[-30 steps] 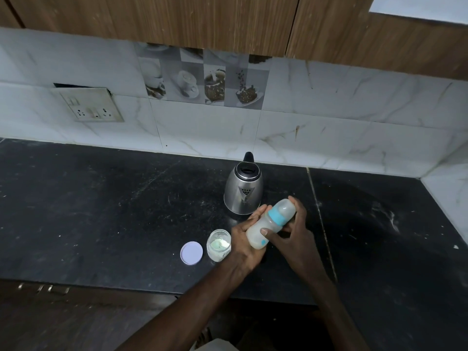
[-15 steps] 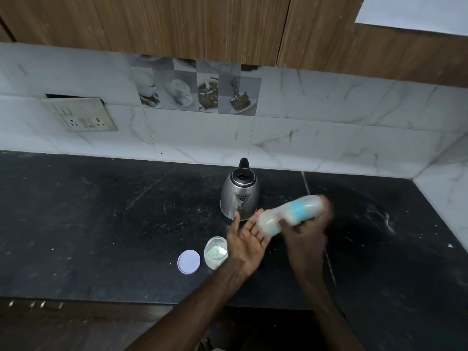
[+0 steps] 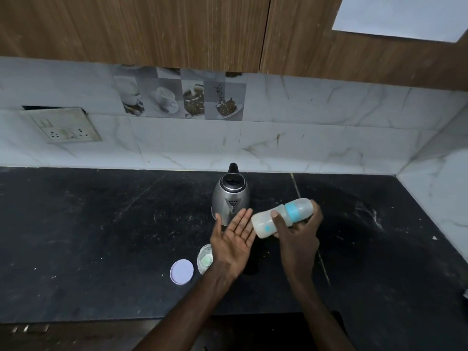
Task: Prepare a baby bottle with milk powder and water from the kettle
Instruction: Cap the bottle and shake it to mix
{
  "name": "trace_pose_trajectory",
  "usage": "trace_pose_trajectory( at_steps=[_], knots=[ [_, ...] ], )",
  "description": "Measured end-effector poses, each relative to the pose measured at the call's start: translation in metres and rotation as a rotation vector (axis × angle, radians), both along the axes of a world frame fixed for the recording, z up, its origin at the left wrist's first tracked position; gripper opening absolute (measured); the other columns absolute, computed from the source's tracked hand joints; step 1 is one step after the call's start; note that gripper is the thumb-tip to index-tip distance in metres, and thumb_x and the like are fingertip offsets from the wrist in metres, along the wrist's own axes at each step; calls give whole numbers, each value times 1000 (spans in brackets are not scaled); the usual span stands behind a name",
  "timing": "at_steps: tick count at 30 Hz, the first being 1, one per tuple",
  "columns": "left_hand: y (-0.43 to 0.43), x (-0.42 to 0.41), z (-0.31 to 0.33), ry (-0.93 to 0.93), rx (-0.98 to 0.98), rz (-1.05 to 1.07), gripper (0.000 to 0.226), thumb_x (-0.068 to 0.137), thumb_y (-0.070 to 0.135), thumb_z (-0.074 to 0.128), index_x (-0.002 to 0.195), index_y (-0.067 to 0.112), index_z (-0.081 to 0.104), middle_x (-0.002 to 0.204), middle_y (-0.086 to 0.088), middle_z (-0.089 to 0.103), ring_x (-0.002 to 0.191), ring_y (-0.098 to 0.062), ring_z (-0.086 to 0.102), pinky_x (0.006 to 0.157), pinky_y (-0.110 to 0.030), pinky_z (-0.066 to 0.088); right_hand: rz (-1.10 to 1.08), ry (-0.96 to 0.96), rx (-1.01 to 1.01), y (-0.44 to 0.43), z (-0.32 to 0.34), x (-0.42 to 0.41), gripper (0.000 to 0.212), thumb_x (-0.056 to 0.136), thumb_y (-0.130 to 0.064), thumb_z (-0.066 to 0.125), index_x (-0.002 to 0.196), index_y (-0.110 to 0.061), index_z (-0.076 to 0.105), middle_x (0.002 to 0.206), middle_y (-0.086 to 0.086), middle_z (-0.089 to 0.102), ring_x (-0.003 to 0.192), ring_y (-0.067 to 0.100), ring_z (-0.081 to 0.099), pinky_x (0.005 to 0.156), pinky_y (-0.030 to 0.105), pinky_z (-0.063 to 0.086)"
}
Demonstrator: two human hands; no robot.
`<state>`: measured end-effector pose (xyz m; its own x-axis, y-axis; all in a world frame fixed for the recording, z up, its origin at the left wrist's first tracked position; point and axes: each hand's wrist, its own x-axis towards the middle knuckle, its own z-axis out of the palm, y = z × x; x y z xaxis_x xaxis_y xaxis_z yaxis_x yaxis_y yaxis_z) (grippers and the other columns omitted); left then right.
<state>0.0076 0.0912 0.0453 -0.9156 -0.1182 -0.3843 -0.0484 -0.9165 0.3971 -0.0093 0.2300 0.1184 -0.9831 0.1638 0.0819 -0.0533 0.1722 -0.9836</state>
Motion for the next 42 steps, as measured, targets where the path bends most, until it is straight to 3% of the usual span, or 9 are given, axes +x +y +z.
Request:
trace_pose_trajectory(
  at_steps=[6, 18, 28, 35, 42],
  knots=[
    [-3, -4, 1, 17, 41, 16, 83, 88, 64, 62, 141, -1, 60, 143, -19, 64, 136, -33, 61, 126, -51, 34, 195, -204, -230, -7, 0, -2, 72, 83, -39, 89, 139, -45, 45, 116, 3, 74, 97, 16, 79, 70, 38, 66],
    [-5, -10, 2, 40, 139, 3, 80, 88, 62, 64, 137, 0, 64, 145, -18, 63, 133, -34, 63, 121, -52, 38, 292, -426, -267, -18, -9, 12, 45, 88, -29, 85, 119, -38, 54, 113, 10, 74, 88, 25, 81, 65, 37, 65],
    [-11, -6, 5, -15, 101, 7, 81, 88, 61, 59, 141, 0, 60, 141, -18, 66, 137, -31, 59, 128, -51, 30, 351, -622, -358, -19, -22, 14, 49, 85, -39, 84, 124, -20, 61, 114, 19, 75, 91, 30, 81, 69, 37, 64],
    [-18, 3, 1, -97, 32, 12, 77, 97, 65, 47, 140, 3, 62, 140, -13, 68, 136, -28, 60, 128, -46, 30, 358, -755, -386, -17, -36, 18, 49, 82, -43, 84, 121, -18, 68, 105, 20, 79, 86, 28, 81, 67, 33, 63],
    [-19, 10, -5, -149, -65, 2, 77, 98, 70, 43, 140, 8, 64, 141, -7, 69, 135, -22, 62, 125, -40, 34, 357, -814, -379, -6, -50, 23, 47, 85, -42, 83, 123, -20, 65, 117, 22, 73, 86, 27, 81, 67, 32, 62]
  ],
)
